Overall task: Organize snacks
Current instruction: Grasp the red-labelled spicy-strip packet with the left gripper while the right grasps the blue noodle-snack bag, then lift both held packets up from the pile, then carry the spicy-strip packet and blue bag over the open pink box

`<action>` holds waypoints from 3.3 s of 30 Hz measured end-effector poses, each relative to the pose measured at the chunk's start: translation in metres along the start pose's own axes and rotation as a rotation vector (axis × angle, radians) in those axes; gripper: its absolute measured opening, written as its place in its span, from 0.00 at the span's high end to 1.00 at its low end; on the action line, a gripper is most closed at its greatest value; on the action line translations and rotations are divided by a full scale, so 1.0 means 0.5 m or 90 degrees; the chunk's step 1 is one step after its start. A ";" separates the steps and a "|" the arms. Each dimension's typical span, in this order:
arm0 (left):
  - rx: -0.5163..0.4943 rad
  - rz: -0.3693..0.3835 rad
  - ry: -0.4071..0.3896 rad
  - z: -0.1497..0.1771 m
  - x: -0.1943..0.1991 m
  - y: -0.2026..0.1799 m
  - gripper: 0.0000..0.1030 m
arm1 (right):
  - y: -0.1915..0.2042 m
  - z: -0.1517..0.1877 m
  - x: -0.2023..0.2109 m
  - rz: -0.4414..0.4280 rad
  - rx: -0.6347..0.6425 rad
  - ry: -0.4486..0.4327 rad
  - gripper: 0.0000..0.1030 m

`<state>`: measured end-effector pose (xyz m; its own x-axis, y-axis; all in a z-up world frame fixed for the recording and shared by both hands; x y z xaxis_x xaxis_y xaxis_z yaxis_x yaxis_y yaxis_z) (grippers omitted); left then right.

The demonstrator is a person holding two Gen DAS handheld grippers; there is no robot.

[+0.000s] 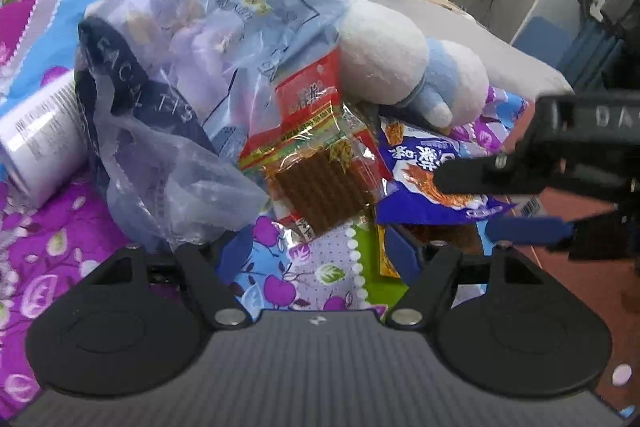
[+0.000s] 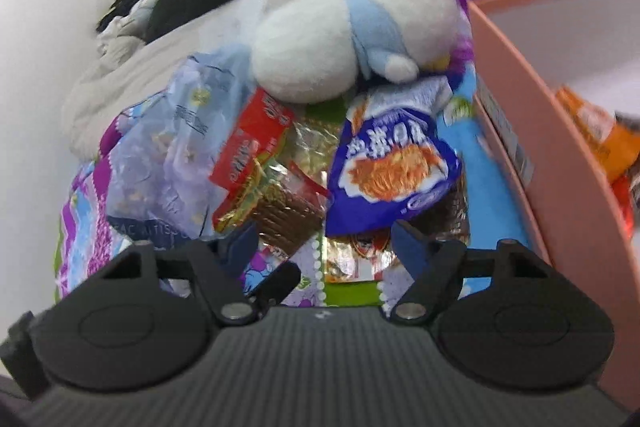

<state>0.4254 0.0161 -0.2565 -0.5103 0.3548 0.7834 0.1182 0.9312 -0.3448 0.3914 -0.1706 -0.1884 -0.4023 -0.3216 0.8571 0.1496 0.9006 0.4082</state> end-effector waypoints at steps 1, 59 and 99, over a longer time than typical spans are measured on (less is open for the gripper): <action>0.004 0.006 -0.002 -0.001 -0.008 0.001 0.27 | -0.004 0.001 -0.005 -0.003 -0.010 -0.002 0.34; 0.105 -0.083 0.043 -0.066 -0.106 -0.069 0.07 | -0.103 0.275 0.091 0.056 0.067 -0.055 0.97; -0.009 -0.073 0.097 0.303 0.293 -0.113 0.39 | -0.155 0.526 0.210 0.030 0.113 0.035 0.90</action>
<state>0.2148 0.0029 -0.2006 -0.3858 0.2539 0.8870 0.0797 0.9670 -0.2421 0.1001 -0.1974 -0.2128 -0.3474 -0.2892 0.8920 0.0033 0.9509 0.3096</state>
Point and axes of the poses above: each gripper's, at about its wrist camera, not at the fingertips, and x roughly against the way its jaws point, y to its left, z to its underside, the point moved 2 cm from there along -x, roughly the way its jaws point, and after that the axes turned 12 degrees about y, right-handed, at the moved point
